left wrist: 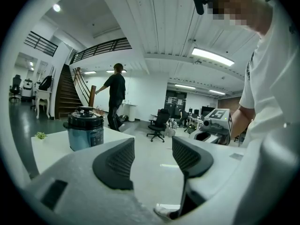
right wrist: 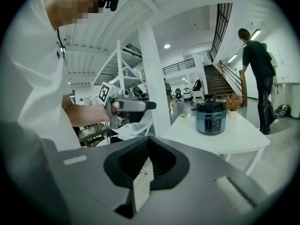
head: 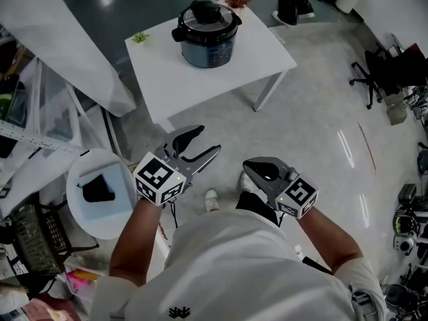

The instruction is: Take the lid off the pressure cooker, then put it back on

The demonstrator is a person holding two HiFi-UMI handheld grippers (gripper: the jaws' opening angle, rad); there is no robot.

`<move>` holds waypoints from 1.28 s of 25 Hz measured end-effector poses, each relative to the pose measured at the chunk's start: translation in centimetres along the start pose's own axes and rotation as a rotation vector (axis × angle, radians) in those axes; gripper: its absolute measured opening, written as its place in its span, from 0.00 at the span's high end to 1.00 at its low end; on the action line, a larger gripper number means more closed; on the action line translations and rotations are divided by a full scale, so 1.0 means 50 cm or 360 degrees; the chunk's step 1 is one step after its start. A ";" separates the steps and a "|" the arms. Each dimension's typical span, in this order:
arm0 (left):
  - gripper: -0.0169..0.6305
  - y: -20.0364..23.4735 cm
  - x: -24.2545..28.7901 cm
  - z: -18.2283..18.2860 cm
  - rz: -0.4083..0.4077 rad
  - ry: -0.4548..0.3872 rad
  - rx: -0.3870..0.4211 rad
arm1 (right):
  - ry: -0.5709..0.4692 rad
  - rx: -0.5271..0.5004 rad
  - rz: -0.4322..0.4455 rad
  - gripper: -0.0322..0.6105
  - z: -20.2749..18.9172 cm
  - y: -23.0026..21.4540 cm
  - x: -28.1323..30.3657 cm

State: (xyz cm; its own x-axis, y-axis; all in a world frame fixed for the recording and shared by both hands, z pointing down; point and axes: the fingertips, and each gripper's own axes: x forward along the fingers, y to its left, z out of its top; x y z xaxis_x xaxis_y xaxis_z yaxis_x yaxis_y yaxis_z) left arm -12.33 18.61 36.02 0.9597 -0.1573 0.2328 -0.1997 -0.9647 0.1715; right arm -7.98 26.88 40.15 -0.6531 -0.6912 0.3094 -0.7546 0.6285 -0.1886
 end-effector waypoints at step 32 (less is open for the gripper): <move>0.58 0.637 0.378 0.239 0.0541 0.0132 0.0193 | 0.0072 -0.0023 0.0427 0.93 0.093 -0.618 0.139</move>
State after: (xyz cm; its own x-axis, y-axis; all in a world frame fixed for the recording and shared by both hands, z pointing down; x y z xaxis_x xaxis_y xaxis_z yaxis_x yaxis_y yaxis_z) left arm 1.81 -17.62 34.47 0.8224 -0.4603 0.3344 -0.4748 -0.8791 -0.0422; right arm 10.49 0.97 43.79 -0.8257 -0.4828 0.2917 -0.5537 0.7924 -0.2560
